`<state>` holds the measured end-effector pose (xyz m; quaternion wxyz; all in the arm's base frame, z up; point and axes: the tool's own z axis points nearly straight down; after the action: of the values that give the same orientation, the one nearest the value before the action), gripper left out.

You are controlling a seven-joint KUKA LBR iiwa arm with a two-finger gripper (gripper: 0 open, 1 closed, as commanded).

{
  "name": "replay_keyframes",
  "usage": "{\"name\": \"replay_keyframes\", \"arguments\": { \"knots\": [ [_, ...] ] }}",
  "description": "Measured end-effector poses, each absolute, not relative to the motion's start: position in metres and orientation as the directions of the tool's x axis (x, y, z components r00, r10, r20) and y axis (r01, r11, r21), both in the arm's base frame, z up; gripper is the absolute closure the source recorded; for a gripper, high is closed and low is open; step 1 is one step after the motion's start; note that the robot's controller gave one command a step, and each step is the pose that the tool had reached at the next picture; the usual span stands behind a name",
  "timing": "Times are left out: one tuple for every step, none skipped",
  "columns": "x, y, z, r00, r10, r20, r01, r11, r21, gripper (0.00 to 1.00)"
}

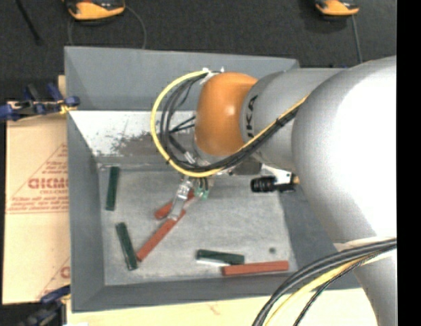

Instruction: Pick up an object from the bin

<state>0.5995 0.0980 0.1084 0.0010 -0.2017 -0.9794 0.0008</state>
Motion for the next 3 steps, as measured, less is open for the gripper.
{"name": "replay_keyframes", "arguments": {
  "knots": [
    [0.537, 0.101, 0.072, -0.87, 0.494, -0.01, 0.494, 0.87, 0.006, 0.0],
    [0.578, 0.141, 0.072, -0.956, 0.294, -0.007, 0.294, 0.956, 0.003, 0.0],
    [0.578, 0.14, 0.073, -0.955, 0.296, -0.009, 0.296, 0.955, 0.004, 1.0]
  ]
}}
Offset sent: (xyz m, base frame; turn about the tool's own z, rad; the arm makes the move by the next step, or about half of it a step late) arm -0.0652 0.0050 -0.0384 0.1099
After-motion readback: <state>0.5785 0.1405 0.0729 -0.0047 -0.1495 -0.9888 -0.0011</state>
